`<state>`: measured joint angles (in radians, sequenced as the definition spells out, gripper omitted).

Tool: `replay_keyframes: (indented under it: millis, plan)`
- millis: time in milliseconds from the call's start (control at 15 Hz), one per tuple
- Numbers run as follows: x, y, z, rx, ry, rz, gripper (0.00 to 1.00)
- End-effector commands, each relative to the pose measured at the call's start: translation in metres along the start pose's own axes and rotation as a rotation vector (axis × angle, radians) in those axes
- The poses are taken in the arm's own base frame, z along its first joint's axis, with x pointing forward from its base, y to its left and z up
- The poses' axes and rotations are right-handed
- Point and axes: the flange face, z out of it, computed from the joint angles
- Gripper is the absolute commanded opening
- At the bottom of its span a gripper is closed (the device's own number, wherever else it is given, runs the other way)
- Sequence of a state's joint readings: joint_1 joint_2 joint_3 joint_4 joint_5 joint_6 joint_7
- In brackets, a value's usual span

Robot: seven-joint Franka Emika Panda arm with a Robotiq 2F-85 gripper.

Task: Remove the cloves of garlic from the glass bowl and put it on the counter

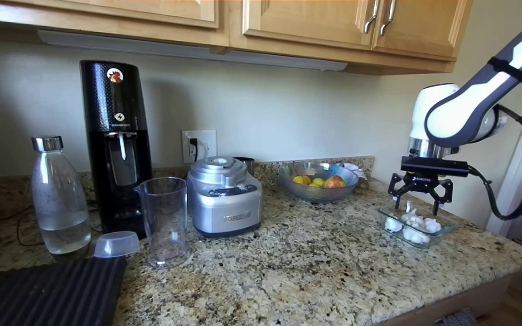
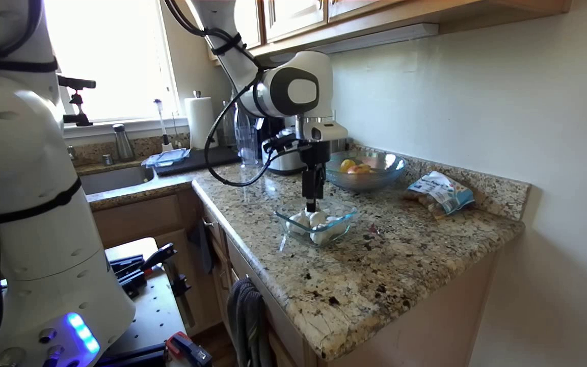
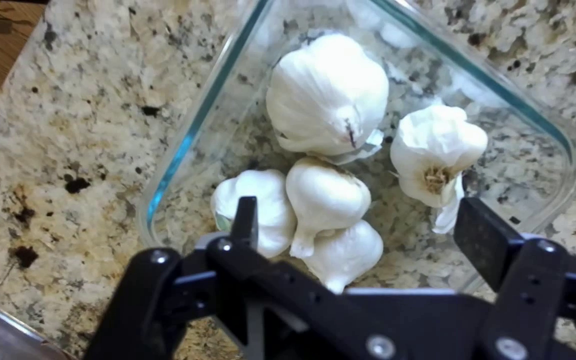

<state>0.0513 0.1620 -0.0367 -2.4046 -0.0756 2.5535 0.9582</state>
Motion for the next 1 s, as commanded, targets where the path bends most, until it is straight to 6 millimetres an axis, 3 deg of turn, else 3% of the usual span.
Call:
replay_keyframes:
  millis: [0,600,933]
  plan:
    - [0.0,0.0,-0.001,0.0,-0.001,-0.001,1.0]
    - [0.005,0.003,0.023,0.004,-0.055,0.248,1.0]
    - [0.009,0.007,0.034,0.044,-0.047,0.294,1.0]
